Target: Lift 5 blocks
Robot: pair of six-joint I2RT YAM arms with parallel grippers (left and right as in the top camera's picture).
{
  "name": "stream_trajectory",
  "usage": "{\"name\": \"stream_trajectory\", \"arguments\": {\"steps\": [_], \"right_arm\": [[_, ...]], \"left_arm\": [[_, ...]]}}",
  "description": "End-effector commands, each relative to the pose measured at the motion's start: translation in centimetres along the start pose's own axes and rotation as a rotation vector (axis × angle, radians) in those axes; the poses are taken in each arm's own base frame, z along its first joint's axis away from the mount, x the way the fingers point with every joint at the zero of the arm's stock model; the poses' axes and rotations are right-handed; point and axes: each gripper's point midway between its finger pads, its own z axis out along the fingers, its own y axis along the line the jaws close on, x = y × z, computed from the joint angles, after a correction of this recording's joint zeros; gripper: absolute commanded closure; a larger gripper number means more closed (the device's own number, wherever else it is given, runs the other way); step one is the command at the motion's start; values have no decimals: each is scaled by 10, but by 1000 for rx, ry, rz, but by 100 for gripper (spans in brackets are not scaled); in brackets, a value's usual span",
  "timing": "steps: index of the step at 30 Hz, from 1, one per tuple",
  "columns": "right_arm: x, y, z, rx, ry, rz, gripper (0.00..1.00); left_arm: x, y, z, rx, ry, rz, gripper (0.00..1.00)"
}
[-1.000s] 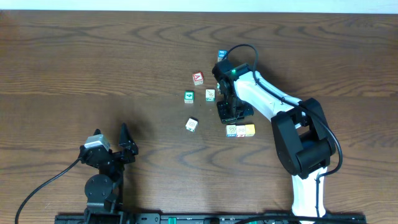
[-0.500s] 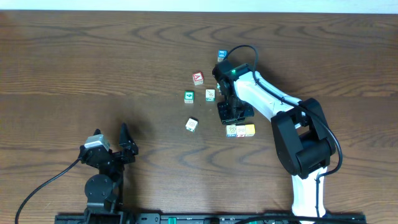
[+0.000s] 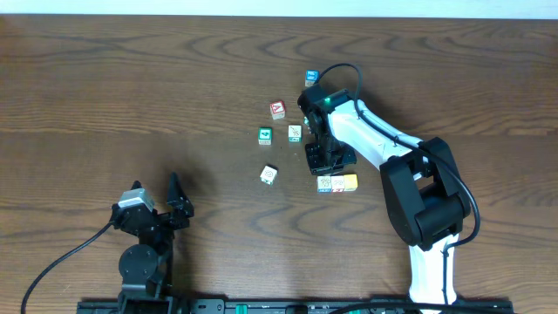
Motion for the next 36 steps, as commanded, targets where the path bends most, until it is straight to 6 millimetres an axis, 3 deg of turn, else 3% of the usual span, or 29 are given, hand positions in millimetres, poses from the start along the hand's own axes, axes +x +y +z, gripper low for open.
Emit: {"name": "stream_trajectory", "arguments": {"steps": [1, 9, 16, 22, 36], "right_arm": [[7, 6, 9, 6, 32, 12, 99], [-1, 8, 9, -2, -2, -8, 99], [-42, 3, 5, 50, -179, -60, 99], [-52, 19, 0, 22, -224, -138, 99], [-75, 72, -61, -52, -352, -244, 99]], "left_arm": [[16, 7, 1, -26, 49, 8, 24], [16, 7, 1, -26, 49, 8, 23], [16, 7, 1, -26, 49, 8, 23], [16, 7, 1, -26, 49, 8, 23], [16, 7, 1, -26, 49, 8, 23]]}}
